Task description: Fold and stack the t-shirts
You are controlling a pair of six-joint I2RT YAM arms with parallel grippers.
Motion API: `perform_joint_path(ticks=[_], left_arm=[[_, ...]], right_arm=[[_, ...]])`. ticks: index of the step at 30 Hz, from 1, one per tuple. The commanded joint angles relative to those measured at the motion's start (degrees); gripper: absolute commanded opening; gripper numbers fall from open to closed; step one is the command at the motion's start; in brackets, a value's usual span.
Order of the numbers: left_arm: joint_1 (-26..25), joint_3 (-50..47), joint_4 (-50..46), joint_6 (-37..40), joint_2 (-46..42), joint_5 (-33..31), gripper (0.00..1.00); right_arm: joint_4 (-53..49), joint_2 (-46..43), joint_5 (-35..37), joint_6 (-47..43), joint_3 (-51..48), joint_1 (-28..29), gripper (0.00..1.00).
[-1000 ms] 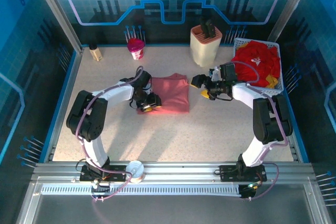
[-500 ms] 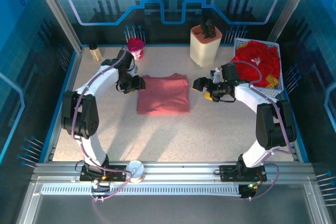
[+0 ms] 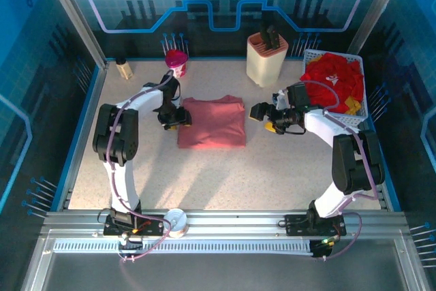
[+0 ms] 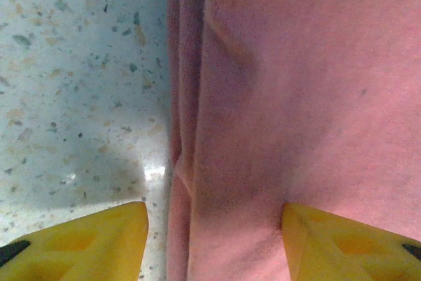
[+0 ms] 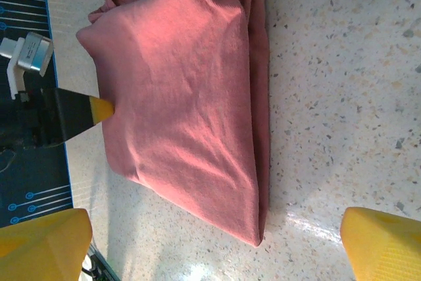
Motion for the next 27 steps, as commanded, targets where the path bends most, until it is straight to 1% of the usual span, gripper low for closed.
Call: perform_joint_path(ticks=[1, 5, 7, 10, 15, 21, 26, 27], left_arm=[[0.05, 1.52, 0.98, 0.72, 2.41, 0.13, 0.55], [-0.12, 2.36, 0.73, 0.61, 3.98, 1.46, 0.51], [-0.45, 2.54, 0.36, 0.60, 4.01, 1.10, 0.48], [-0.65, 3.77, -2.01, 1.07, 3.96, -1.08, 0.41], [-0.72, 6.37, -6.38, 2.81, 3.26, -4.04, 0.26], [-0.66, 8.37, -9.82, 4.60, 2.95, -6.74, 0.14], [-0.65, 9.04, -11.14, 6.00, 3.33, -9.15, 0.13], [-0.65, 8.95, -11.14, 5.78, 3.60, -8.96, 0.16]], right_arm=[[-0.07, 0.46, -2.20, -0.88, -1.20, -0.22, 0.98], [-0.31, 0.24, -2.15, -1.25, -1.64, -0.47, 0.98], [-0.23, 0.24, -2.14, -1.27, -1.89, -0.62, 0.98], [0.20, 0.74, -2.63, -1.10, -2.01, -0.64, 0.97], [0.72, 1.66, -3.02, -1.01, -2.20, -0.71, 0.97], [1.32, 1.84, -3.58, -0.83, -2.53, -0.93, 0.97], [1.72, 1.91, -3.88, -0.99, -3.18, -1.25, 0.97], [1.80, 1.87, -3.93, -1.01, -3.30, -1.31, 0.97]])
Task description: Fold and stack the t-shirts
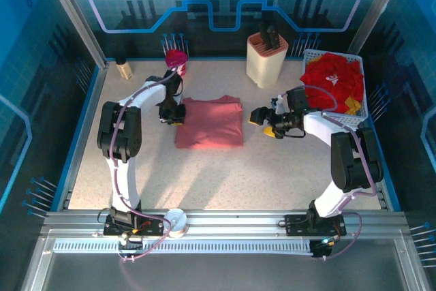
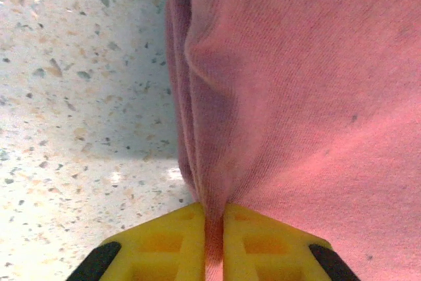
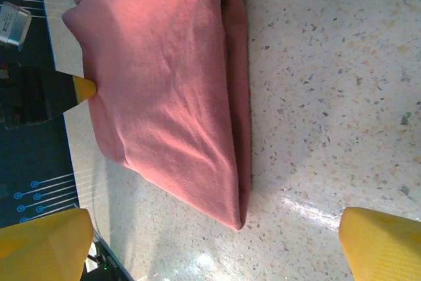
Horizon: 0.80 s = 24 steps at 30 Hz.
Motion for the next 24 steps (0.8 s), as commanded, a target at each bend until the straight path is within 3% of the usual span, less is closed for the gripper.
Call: perform_joint_path(ticks=[1, 6, 9, 18, 24], left_arm=[[0.04, 1.32, -3.25, 1.13, 1.01, -2.31, 0.23], [0.05, -0.68, -0.89, -0.57, 0.90, -2.64, 0.43], [0.04, -0.87, 0.02, -0.53, 1.85, -1.49, 0.44], [-0.13, 0.63, 1.37, -1.79, 5.29, 2.54, 0.26], [-0.13, 2.44, -2.08, -0.77, 5.59, -1.77, 0.04]], right_arm=[[0.79, 0.64, -1.73, -0.73, -1.23, -1.01, 0.97], [0.66, 0.53, -1.98, -1.05, -1.64, -1.21, 0.97], [0.47, 0.63, -1.98, -1.40, -1.70, -1.42, 0.96], [0.38, 0.64, -1.97, -1.60, -2.24, -1.96, 0.97], [1.18, 0.82, -2.44, -1.34, -2.69, -2.31, 0.96]])
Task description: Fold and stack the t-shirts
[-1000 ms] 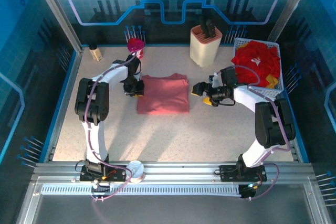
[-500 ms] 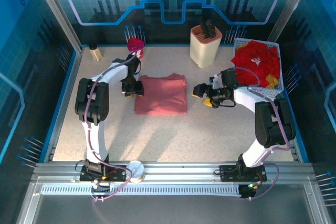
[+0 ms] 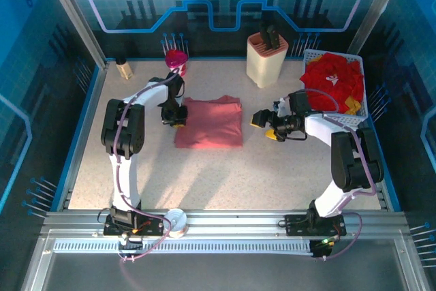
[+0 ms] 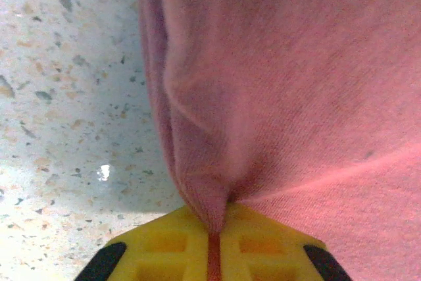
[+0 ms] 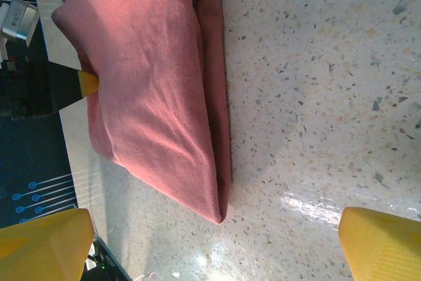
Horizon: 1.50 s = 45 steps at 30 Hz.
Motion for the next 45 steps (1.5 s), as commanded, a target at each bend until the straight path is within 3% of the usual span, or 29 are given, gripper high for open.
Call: perform_joint_path(ticks=[1, 6, 12, 15, 21, 31, 40, 45], left_arm=[[-0.09, 1.26, -3.40, 1.24, 1.66, -4.85, 0.01], [0.24, 0.10, -8.05, 5.12, -0.28, -17.60, 0.00], [3.17, -5.85, -7.43, 9.87, -4.00, -23.06, 0.00], [5.13, -7.32, -7.28, 12.25, -5.17, -28.74, 0.00], [12.06, -9.14, -5.83, 12.09, -5.39, -36.55, 0.00], [22.16, -7.29, -2.49, 10.94, -2.16, -40.79, 0.00], [23.33, -8.25, 5.78, 14.24, -1.76, -44.75, 0.00], [24.51, -5.47, 5.37, 14.89, 1.47, -45.60, 0.00]], right_arm=[[0.21, 0.79, -1.90, -0.99, -0.55, -1.05, 0.96], [0.32, 0.36, -2.13, -1.19, -1.24, -1.36, 0.96], [1.01, 0.29, -2.54, -1.23, -2.15, -1.49, 0.96], [0.45, -0.09, -2.42, -1.78, -2.14, -1.44, 0.96], [0.38, -0.10, -3.07, -1.94, -2.10, -1.57, 0.96], [-1.11, -0.29, -3.51, -3.22, -2.15, -1.62, 0.96], [-1.29, 1.79, -5.13, -4.18, -2.12, -1.84, 0.96], [-2.62, 1.07, -5.60, -4.89, -1.98, -1.98, 0.96]])
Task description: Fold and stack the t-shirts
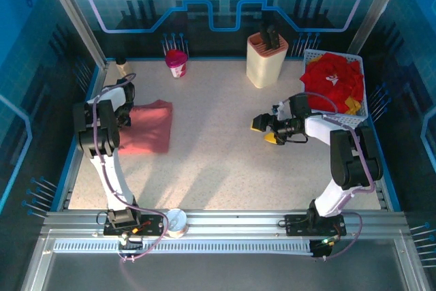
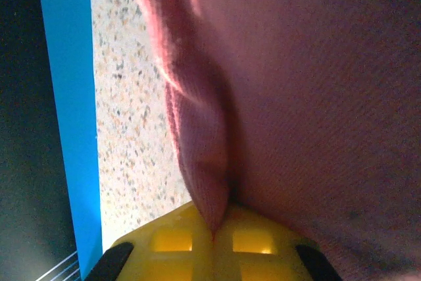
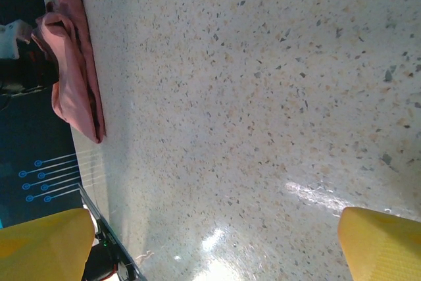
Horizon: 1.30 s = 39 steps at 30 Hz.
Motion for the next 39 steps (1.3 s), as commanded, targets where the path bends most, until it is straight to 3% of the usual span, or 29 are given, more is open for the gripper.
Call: perform_joint_path(ticks=[1, 9, 13, 16, 19, 20, 32, 36, 39], left_arm=[[1.70, 2.08, 1.30, 1.33, 2.63, -2.16, 0.00], [1.97, 4.77, 1.70, 1.39, 2.06, -2.29, 0.01], [2.08, 4.09, 1.87, 0.87, 2.32, -1.91, 0.14], [2.18, 3.09, 2.44, -0.26, 1.91, -1.63, 0.46], [2.42, 3.12, 2.14, -0.69, 1.07, -2.53, 0.94], [2.52, 3.20, 1.82, -1.09, 0.44, -2.59, 0.99], [1.80, 2.59, -1.67, -4.00, -15.12, 2.05, 0.99], [-1.51, 1.47, -3.34, -3.29, -19.03, 1.50, 0.99], [-4.48, -1.77, -1.85, -4.18, -23.17, 7.63, 0.99]], right_arm=[[-2.53, -0.48, -1.66, -1.79, -0.46, -1.35, 0.96], [-2.64, -2.32, -2.14, -1.07, -2.15, -1.30, 0.96], [-2.61, -2.73, -1.81, -0.97, -2.51, -1.28, 0.96], [-2.24, -3.32, -2.20, -0.49, -3.09, -1.30, 0.96], [-2.78, -4.12, -2.04, -0.71, -3.35, -1.18, 0.96], [-3.21, -4.46, -1.82, -0.91, -3.36, -1.16, 0.96], [-10.74, -9.31, 7.96, -5.09, 2.05, -1.40, 0.99], [-11.79, -10.41, 11.06, -5.41, 3.82, -1.44, 0.99], [-12.25, -11.95, 16.25, -5.66, 4.55, -1.47, 1.00]])
